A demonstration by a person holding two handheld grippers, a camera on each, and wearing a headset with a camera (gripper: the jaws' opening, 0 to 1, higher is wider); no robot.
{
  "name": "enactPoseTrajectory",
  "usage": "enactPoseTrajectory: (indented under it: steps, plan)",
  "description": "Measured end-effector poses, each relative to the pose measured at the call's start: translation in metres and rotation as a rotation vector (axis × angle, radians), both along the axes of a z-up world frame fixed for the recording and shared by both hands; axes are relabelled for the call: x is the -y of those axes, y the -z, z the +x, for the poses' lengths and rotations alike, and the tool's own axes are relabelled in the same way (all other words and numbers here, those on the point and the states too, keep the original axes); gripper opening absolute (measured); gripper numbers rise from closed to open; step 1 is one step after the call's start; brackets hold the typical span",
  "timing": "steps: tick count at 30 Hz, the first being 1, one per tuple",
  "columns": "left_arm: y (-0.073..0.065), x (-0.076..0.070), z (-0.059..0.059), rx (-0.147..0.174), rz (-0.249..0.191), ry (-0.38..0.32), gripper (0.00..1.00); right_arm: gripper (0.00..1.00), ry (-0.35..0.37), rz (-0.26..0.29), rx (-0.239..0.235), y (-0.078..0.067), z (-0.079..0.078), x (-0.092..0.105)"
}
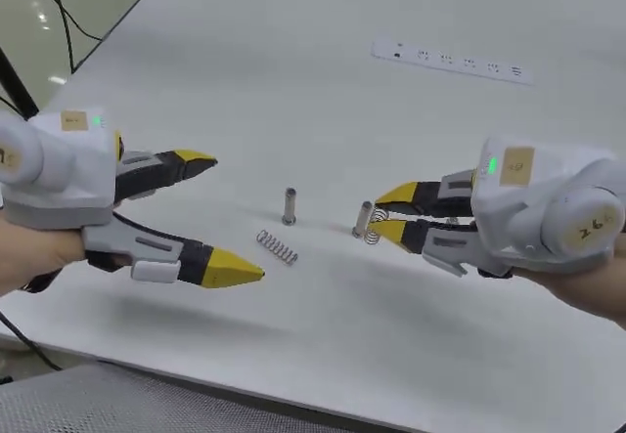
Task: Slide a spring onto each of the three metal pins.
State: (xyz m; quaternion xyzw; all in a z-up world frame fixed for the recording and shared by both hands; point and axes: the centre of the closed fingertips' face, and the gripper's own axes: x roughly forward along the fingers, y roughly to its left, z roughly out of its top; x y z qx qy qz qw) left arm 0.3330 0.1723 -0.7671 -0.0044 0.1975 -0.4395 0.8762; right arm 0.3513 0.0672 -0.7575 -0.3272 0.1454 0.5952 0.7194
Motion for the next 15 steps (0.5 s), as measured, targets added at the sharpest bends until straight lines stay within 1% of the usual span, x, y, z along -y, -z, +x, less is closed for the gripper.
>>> enactPoseTrajectory:
  steps: [1,3,4,6,7,10,13,14,15]
  plan:
    - [0.000,-0.001,0.000,0.000,0.001,-0.002,0.98,0.07,0.009,0.002,-0.002,0.000,0.002,0.000]
    - [0.004,-0.003,-0.001,-0.004,0.028,0.000,0.98,0.07,0.035,0.003,-0.005,0.000,0.009,0.000]
    - [0.004,-0.003,-0.001,-0.004,0.028,-0.001,0.98,0.07,0.049,0.009,0.002,-0.001,0.013,0.000]
    - [0.004,-0.003,-0.002,-0.008,0.025,-0.004,0.98,0.07,0.067,0.021,-0.004,-0.002,0.017,-0.001]
    - [0.004,-0.004,-0.002,-0.004,0.026,-0.005,0.98,0.07,0.083,0.032,-0.007,-0.004,0.021,-0.001]
    - [0.001,-0.004,-0.002,0.001,0.016,-0.011,0.98,0.07,0.101,0.033,0.002,-0.005,0.028,0.000]
    - [0.000,-0.004,-0.002,0.005,0.016,-0.012,0.98,0.07,0.116,0.045,-0.008,-0.006,0.034,-0.001]
    - [0.000,-0.004,-0.002,0.006,0.019,-0.012,0.98,0.07,0.120,0.047,-0.007,-0.006,0.035,-0.002]
    - [0.002,-0.005,-0.002,0.006,0.034,-0.008,0.98,0.07,0.130,0.053,-0.007,-0.008,0.037,-0.002]
